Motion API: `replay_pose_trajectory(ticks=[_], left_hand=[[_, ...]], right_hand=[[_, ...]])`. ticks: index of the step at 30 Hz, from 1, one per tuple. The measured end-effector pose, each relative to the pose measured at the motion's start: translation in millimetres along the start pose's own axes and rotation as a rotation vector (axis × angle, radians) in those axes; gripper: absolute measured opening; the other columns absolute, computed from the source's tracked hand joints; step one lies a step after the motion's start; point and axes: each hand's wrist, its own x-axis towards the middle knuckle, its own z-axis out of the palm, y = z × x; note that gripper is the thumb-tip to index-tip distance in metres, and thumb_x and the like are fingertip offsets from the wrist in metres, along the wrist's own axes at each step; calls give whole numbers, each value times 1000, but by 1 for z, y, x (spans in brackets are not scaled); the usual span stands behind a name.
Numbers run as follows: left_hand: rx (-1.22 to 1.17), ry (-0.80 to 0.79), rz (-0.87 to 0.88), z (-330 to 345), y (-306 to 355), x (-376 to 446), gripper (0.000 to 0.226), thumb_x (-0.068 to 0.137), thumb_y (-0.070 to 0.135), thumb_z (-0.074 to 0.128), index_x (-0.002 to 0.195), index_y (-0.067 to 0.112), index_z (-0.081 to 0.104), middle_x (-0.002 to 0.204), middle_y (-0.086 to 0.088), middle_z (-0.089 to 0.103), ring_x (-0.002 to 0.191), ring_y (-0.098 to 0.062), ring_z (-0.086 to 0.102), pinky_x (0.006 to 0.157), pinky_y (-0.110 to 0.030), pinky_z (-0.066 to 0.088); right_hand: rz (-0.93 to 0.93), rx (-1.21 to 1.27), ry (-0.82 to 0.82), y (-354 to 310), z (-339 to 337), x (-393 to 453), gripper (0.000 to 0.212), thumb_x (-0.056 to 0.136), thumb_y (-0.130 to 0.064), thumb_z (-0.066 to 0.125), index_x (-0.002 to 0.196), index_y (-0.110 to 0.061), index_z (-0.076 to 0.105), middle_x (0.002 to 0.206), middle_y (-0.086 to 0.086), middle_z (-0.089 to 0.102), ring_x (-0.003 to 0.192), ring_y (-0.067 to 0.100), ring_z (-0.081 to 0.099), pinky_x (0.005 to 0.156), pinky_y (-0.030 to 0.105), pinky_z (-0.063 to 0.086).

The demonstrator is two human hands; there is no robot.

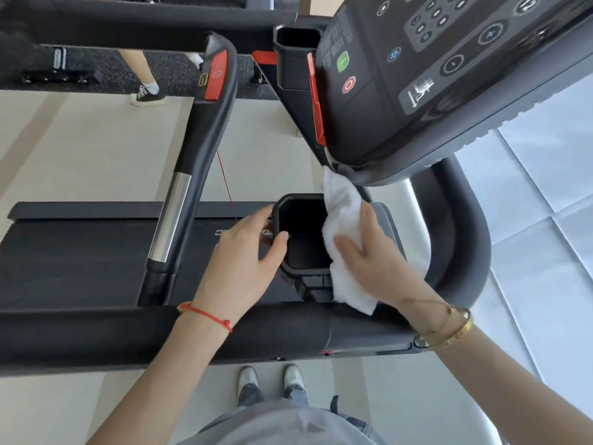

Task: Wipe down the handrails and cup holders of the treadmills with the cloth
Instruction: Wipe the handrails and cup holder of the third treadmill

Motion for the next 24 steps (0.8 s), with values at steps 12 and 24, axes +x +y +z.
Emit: replay_pose_trajectory(ticks=[12, 24], left_hand=[[9, -6, -3, 1, -3, 0, 40, 93, 38, 53, 133, 35, 53, 98, 32, 53, 95, 4, 60, 82, -9, 41], [-18, -37, -17, -13, -1, -13, 38, 99, 29, 41, 135, 37, 52, 102, 23, 62, 88, 5, 58, 78, -5, 44]], right_hand=[[11, 8, -93, -6, -18, -8, 55, 99, -31, 50, 144, -14, 25, 102, -3, 60, 82, 7, 55, 64, 9, 40], [-396, -243, -294, -17, -41, -57, 53, 102, -36, 34, 153, -24, 23, 151, -12, 36, 131, 5, 40, 102, 10, 31]])
